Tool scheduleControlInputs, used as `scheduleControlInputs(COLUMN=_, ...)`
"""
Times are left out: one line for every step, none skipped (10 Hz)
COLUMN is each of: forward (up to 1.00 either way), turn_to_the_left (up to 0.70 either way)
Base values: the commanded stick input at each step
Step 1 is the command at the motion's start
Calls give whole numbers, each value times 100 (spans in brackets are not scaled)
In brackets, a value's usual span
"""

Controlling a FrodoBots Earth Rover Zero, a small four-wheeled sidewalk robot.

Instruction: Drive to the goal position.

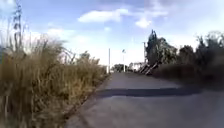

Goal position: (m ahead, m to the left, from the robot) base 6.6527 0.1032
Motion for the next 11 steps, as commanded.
scheduleControlInputs(forward=100, turn_to_the_left=0)
scheduleControlInputs(forward=100, turn_to_the_left=0)
scheduleControlInputs(forward=100, turn_to_the_left=0)
scheduleControlInputs(forward=100, turn_to_the_left=-12)
scheduleControlInputs(forward=100, turn_to_the_left=-27)
scheduleControlInputs(forward=100, turn_to_the_left=-38)
scheduleControlInputs(forward=100, turn_to_the_left=-40)
scheduleControlInputs(forward=100, turn_to_the_left=-34)
scheduleControlInputs(forward=100, turn_to_the_left=-14)
scheduleControlInputs(forward=100, turn_to_the_left=-5)
scheduleControlInputs(forward=100, turn_to_the_left=0)
